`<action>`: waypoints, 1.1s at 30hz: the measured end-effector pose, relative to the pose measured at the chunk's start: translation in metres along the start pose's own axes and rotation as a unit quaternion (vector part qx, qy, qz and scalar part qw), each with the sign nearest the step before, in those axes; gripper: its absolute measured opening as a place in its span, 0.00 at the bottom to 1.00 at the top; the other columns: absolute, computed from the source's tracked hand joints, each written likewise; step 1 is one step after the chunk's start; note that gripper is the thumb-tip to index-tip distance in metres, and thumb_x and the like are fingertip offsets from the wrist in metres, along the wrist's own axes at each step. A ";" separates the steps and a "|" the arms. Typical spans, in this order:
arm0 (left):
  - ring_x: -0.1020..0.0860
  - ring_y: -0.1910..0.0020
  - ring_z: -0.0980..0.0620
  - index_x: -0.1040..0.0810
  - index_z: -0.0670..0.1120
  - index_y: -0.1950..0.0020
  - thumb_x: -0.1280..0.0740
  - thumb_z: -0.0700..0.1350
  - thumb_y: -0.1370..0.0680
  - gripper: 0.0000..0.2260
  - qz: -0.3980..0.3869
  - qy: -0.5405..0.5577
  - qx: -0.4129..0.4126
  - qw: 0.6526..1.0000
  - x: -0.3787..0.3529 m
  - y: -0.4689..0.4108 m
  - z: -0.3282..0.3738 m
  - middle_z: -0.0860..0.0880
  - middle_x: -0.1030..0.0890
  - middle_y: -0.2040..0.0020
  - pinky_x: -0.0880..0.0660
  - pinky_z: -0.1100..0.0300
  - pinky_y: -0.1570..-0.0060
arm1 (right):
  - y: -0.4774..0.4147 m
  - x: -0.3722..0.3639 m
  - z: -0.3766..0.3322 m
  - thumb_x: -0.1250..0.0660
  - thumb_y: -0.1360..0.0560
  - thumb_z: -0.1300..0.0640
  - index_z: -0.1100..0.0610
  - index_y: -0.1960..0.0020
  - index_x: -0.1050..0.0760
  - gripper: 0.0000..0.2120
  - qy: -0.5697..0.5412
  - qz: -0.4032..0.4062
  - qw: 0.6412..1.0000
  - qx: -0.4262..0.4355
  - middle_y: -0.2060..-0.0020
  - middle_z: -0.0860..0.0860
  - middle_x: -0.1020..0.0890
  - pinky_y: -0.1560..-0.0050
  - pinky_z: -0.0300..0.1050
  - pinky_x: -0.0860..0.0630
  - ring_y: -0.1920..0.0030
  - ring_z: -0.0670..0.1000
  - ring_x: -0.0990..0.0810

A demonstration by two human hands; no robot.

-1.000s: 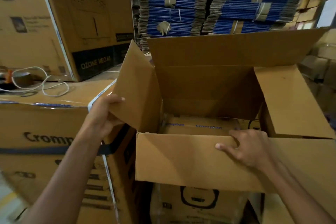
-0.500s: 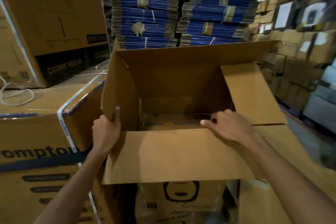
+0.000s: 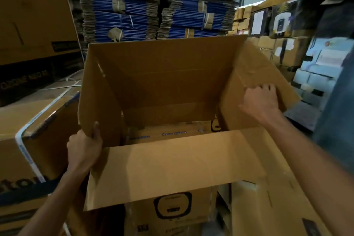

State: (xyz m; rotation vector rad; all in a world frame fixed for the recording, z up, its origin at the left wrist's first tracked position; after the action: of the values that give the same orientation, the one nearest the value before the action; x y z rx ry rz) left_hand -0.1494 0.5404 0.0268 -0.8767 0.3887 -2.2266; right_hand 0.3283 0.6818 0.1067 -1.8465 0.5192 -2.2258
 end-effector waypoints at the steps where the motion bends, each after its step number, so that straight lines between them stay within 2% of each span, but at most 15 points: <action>1: 0.24 0.73 0.41 0.30 0.40 0.64 0.43 0.52 0.14 0.22 -0.005 0.003 0.001 1.000 -0.001 -0.001 0.000 0.39 0.24 0.69 0.26 0.54 0.70 | -0.003 -0.012 0.007 0.34 0.22 0.43 0.56 0.39 0.22 0.20 0.005 -0.010 1.000 -0.008 0.36 0.58 0.21 0.28 0.60 0.39 0.32 0.62 0.29; 3: 0.24 0.73 0.39 0.29 0.39 0.63 0.43 0.53 0.15 0.23 -0.013 0.008 0.007 1.000 -0.004 -0.003 -0.003 0.38 0.24 0.68 0.27 0.54 0.70 | -0.006 -0.036 0.018 0.36 0.22 0.42 0.55 0.30 0.28 0.25 0.005 -0.025 1.000 -0.014 0.31 0.57 0.26 0.28 0.61 0.38 0.29 0.64 0.34; 6: 0.25 0.74 0.40 0.29 0.39 0.63 0.46 0.59 0.16 0.27 -0.022 -0.023 0.011 0.999 -0.006 -0.003 -0.010 0.39 0.23 0.69 0.27 0.55 0.71 | -0.005 -0.060 0.030 0.35 0.21 0.44 0.55 0.27 0.33 0.27 -0.071 -0.048 0.996 -0.020 0.30 0.57 0.29 0.29 0.61 0.35 0.30 0.63 0.35; 10: 0.28 0.80 0.49 0.29 0.41 0.63 0.52 0.63 0.17 0.31 -0.052 -0.077 -0.019 0.995 -0.010 -0.001 -0.008 0.45 0.26 0.74 0.28 0.58 0.77 | 0.013 -0.045 0.014 0.33 0.21 0.47 0.59 0.28 0.29 0.26 -0.131 0.009 0.991 0.002 0.30 0.58 0.26 0.32 0.59 0.30 0.32 0.63 0.28; 12: 0.27 0.80 0.54 0.24 0.38 0.48 0.50 0.59 0.15 0.27 -0.080 -0.091 -0.025 0.992 -0.017 -0.005 -0.003 0.47 0.25 0.71 0.30 0.61 0.83 | 0.034 -0.027 -0.015 0.32 0.21 0.51 0.59 0.32 0.25 0.21 -0.199 0.036 0.978 0.042 0.33 0.56 0.22 0.37 0.55 0.27 0.35 0.61 0.24; 14: 0.23 0.74 0.53 0.30 0.38 0.30 0.47 0.52 0.14 0.21 -0.102 -0.111 -0.019 0.988 -0.024 -0.009 0.001 0.47 0.23 0.65 0.32 0.65 0.82 | 0.057 -0.018 -0.040 0.32 0.21 0.54 0.57 0.35 0.22 0.15 -0.286 0.027 0.955 0.070 0.38 0.53 0.18 0.45 0.48 0.24 0.41 0.57 0.20; 15: 0.22 0.72 0.51 0.32 0.39 0.28 0.47 0.51 0.14 0.20 -0.111 -0.109 -0.013 0.988 -0.026 -0.012 0.002 0.46 0.23 0.63 0.31 0.64 0.80 | 0.068 -0.016 -0.050 0.31 0.20 0.55 0.56 0.36 0.21 0.14 -0.322 0.017 0.944 0.078 0.40 0.52 0.18 0.48 0.46 0.24 0.43 0.55 0.19; 16: 0.23 0.71 0.49 0.30 0.39 0.31 0.47 0.52 0.14 0.20 -0.120 -0.101 -0.002 0.988 -0.029 -0.014 0.003 0.45 0.23 0.62 0.30 0.62 0.78 | 0.078 -0.015 -0.058 0.31 0.21 0.55 0.55 0.37 0.20 0.13 -0.348 0.010 0.933 0.088 0.40 0.51 0.17 0.48 0.47 0.22 0.44 0.53 0.19; 18: 0.24 0.71 0.47 0.25 0.38 0.46 0.49 0.57 0.14 0.24 -0.129 -0.067 0.031 0.989 -0.030 -0.018 0.008 0.42 0.22 0.63 0.29 0.57 0.74 | 0.093 -0.015 -0.070 0.32 0.21 0.56 0.54 0.39 0.19 0.11 -0.374 -0.001 0.921 0.105 0.42 0.51 0.16 0.47 0.46 0.21 0.46 0.50 0.19; 20: 0.23 0.67 0.44 0.26 0.40 0.55 0.50 0.59 0.15 0.26 -0.132 -0.036 0.064 0.989 -0.031 -0.021 0.015 0.39 0.21 0.62 0.26 0.54 0.66 | 0.103 -0.016 -0.076 0.32 0.20 0.56 0.53 0.40 0.19 0.10 -0.383 -0.011 0.917 0.112 0.44 0.49 0.16 0.54 0.38 0.24 0.49 0.46 0.20; 23: 0.20 0.56 0.40 0.24 0.39 0.45 0.50 0.60 0.14 0.27 -0.109 -0.008 0.119 0.987 -0.040 -0.025 0.020 0.39 0.20 0.53 0.21 0.45 0.51 | 0.115 -0.008 -0.078 0.32 0.20 0.54 0.52 0.39 0.20 0.11 -0.377 0.005 0.920 0.108 0.43 0.48 0.17 0.58 0.33 0.32 0.49 0.43 0.26; 26: 0.22 0.56 0.45 0.28 0.40 0.32 0.49 0.60 0.14 0.26 -0.084 0.040 0.187 0.978 -0.058 -0.021 0.025 0.42 0.22 0.50 0.26 0.50 0.56 | 0.140 0.013 -0.073 0.34 0.19 0.51 0.52 0.41 0.21 0.09 -0.392 0.087 0.911 0.093 0.49 0.45 0.19 0.51 0.36 0.32 0.51 0.42 0.28; 29: 0.25 0.61 0.49 0.29 0.44 0.40 0.47 0.56 0.14 0.18 -0.076 0.077 0.205 0.973 -0.078 -0.015 0.040 0.46 0.25 0.57 0.29 0.51 0.56 | 0.181 0.030 -0.073 0.39 0.18 0.45 0.47 0.58 0.27 0.12 -0.407 0.151 0.897 0.082 0.72 0.39 0.29 0.74 0.28 0.37 0.75 0.40 0.31; 31: 0.27 0.63 0.51 0.30 0.44 0.43 0.48 0.55 0.13 0.16 -0.066 0.069 0.197 0.976 -0.084 -0.014 0.050 0.48 0.27 0.59 0.30 0.52 0.59 | 0.196 0.015 -0.080 0.45 0.18 0.36 0.44 0.59 0.29 0.17 -0.430 0.048 0.901 0.044 0.73 0.41 0.28 0.75 0.29 0.36 0.74 0.40 0.27; 33: 0.27 0.64 0.50 0.28 0.42 0.44 0.48 0.54 0.13 0.17 -0.074 0.059 0.178 0.979 -0.091 -0.015 0.060 0.47 0.26 0.60 0.31 0.55 0.65 | 0.207 -0.029 -0.085 0.56 0.24 0.26 0.39 0.35 0.30 0.30 -0.448 -0.127 0.885 -0.028 0.53 0.41 0.18 0.57 0.34 0.31 0.55 0.40 0.19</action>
State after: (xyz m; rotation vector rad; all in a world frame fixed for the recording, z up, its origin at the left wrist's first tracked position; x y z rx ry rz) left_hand -0.0680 0.6135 0.0342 -0.5996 -0.0264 -2.3921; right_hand 0.2372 0.5145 -0.0138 -2.7805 0.1578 -1.1988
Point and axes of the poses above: each hand's wrist, its own y-axis away from the middle knuckle, its own x-axis out of the back of the hand, z = x × y, the point moved 10 cm from there along -y, towards the middle knuckle
